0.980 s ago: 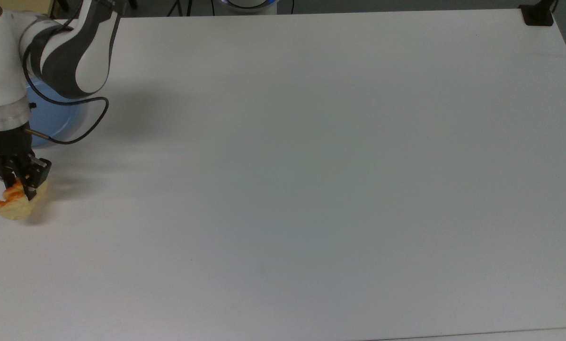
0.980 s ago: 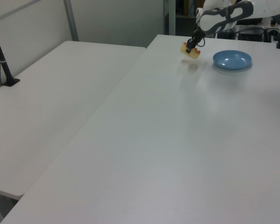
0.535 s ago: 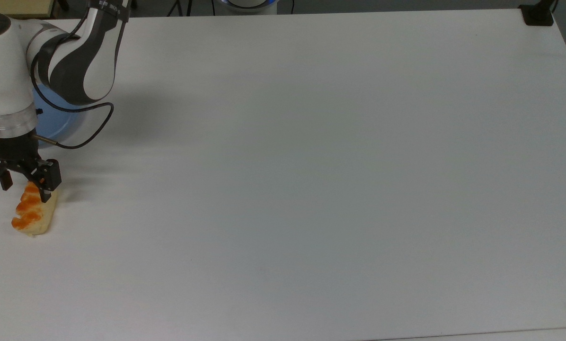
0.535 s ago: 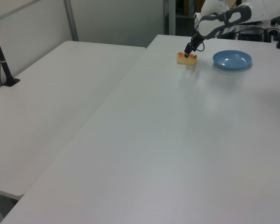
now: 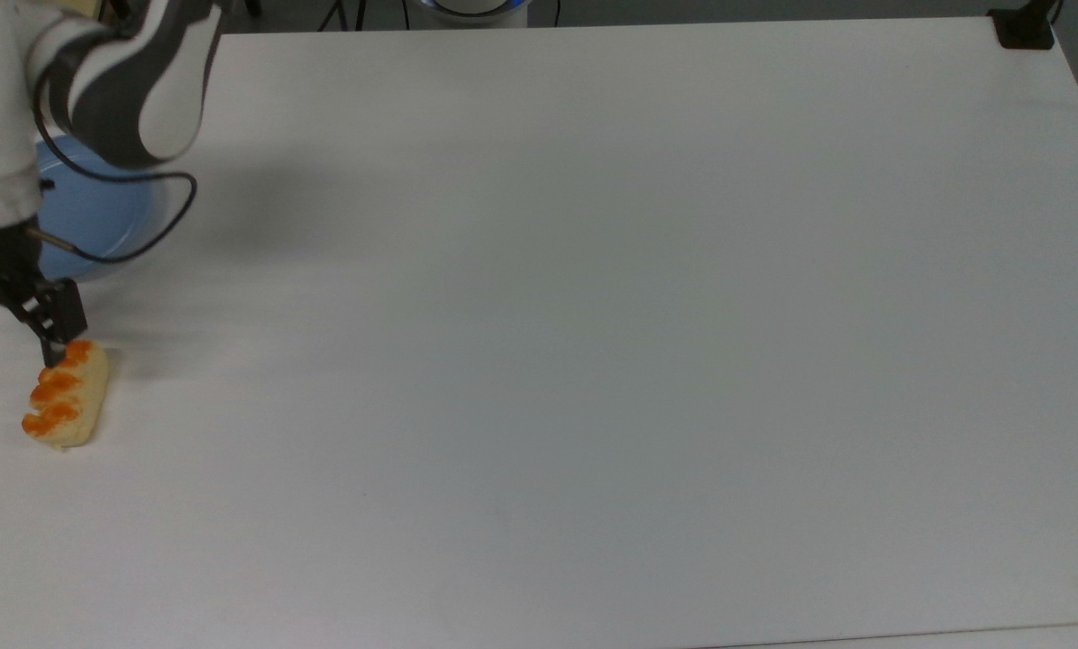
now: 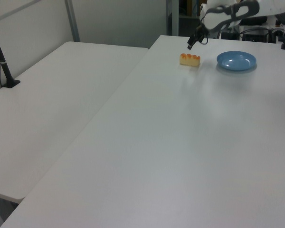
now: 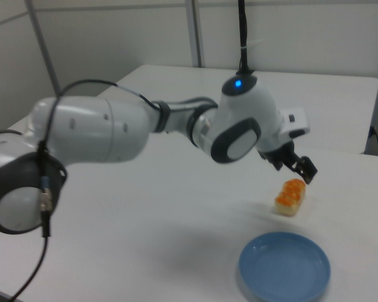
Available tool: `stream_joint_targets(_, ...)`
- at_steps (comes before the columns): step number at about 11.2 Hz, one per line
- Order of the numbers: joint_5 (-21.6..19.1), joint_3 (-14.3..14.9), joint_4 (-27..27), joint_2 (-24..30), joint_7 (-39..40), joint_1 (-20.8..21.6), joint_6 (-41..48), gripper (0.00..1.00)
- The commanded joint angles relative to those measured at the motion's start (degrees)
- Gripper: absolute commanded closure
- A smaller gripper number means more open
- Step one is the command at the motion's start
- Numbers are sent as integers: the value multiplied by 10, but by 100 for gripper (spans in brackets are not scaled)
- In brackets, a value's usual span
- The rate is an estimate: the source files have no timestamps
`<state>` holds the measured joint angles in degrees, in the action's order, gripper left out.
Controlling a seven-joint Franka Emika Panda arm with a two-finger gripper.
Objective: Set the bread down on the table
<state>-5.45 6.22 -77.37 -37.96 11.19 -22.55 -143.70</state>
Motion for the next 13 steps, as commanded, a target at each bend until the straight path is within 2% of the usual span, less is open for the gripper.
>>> stream_joint_targets(1,4,3,-67,140,-91,4,138,0)
stream_joint_targets(4,7,-16,-99,259,-120,3,324,0)
stream_joint_targets(7,6,-19,-115,358,-130,27,493,0)
stream_joint_targets(9,11,-16,-140,401,-136,80,521,0)
stream_joint_targets(11,53,-15,-151,397,-127,145,506,0)
stream_joint_targets(12,61,-14,-154,395,-115,170,483,0)
stream_joint_targets(13,61,-15,-161,395,-87,177,472,0)
